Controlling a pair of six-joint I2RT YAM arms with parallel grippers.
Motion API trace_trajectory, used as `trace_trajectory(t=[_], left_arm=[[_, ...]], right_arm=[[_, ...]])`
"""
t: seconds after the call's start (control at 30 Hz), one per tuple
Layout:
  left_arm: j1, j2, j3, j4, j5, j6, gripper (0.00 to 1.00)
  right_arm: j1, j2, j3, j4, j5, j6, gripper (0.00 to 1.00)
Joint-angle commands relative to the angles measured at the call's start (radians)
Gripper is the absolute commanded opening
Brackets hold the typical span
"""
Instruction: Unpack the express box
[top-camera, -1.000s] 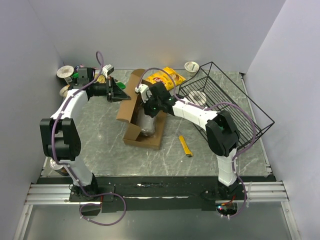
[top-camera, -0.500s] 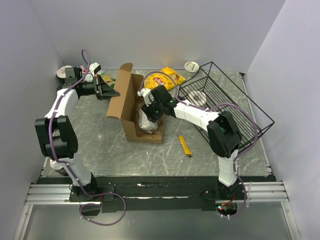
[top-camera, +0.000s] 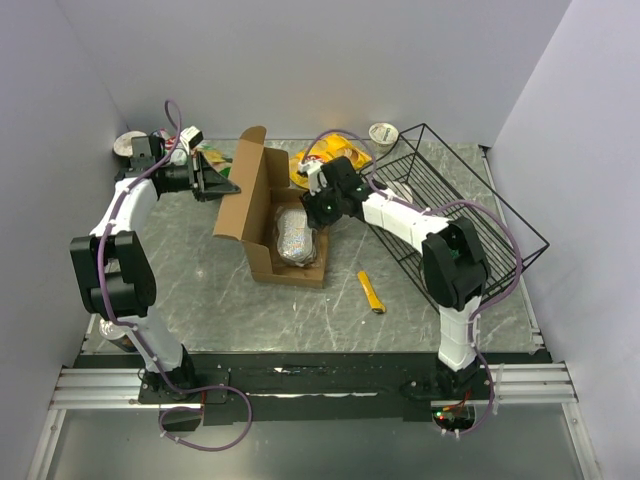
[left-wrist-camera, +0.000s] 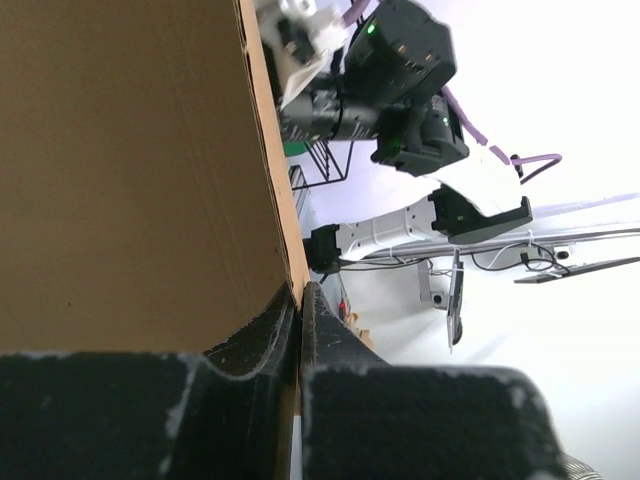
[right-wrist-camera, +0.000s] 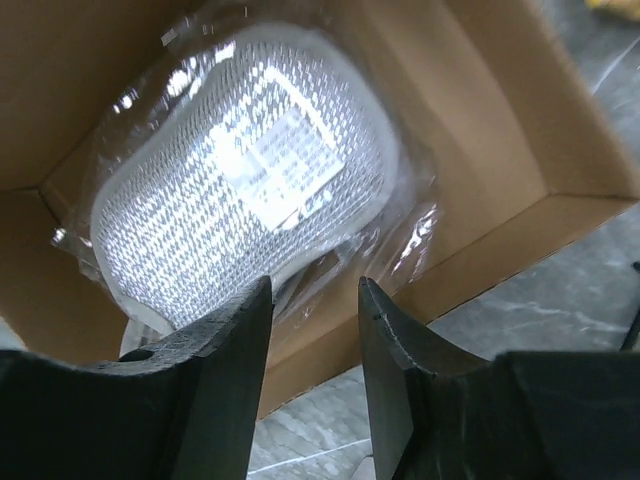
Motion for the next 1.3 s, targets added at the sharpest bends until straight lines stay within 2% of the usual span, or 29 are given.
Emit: trace_trajectory(t=[0.0, 0.3, 0.43, 0.5, 0.7, 0.73, 0.8, 0.87, 0.9, 1.0, 1.27], left_arm=[[-0.003, -0.002, -0.015, 0.022, 0.042, 0.017, 0.08], [-0.001, 0.007, -0.015, 0.031, 0.045, 0.007, 0.08], [-0.003, 0.01, -0.02, 0.034, 0.047, 0.006, 0.07], [-0.003, 0.009, -0.023, 0.045, 0.047, 0.0, 0.07], [-0.003, 0.009, -0.032, 0.048, 0.045, 0.0, 0.07], [-0.003, 0.009, -0.032, 0.051, 0.047, 0.0, 0.07], [-0.003, 0.009, -0.033, 0.051, 0.045, 0.0, 0.07], [-0.001, 0.007, -0.035, 0.053, 0.045, 0.0, 0.07], [-0.001, 0.007, -0.038, 0.056, 0.044, -0.002, 0.07], [-0.003, 0.007, -0.047, 0.06, 0.037, -0.005, 0.07], [0.008, 0.012, -0.032, 0.048, 0.016, 0.015, 0.07]], right_arm=[[-0.019, 0.042, 0.095, 0.006, -0.041, 0.016, 0.47], [-0.027, 0.139, 0.121, 0.002, -0.04, 0.014, 0.54], [-0.03, 0.159, 0.118, -0.011, -0.067, 0.023, 0.66], [-0.03, 0.162, 0.114, -0.02, -0.083, 0.031, 0.66], [-0.032, 0.165, 0.079, -0.029, -0.192, 0.059, 0.51], [-0.03, 0.165, 0.074, -0.031, -0.207, 0.063, 0.44], [-0.032, 0.163, 0.071, -0.032, -0.254, 0.065, 0.37], [-0.03, 0.16, 0.074, -0.032, -0.275, 0.06, 0.25], [-0.03, 0.153, 0.077, -0.029, -0.278, 0.056, 0.15], [-0.032, 0.127, 0.1, -0.031, -0.279, 0.033, 0.0], [-0.027, -0.047, 0.149, -0.018, -0.321, 0.052, 0.0]])
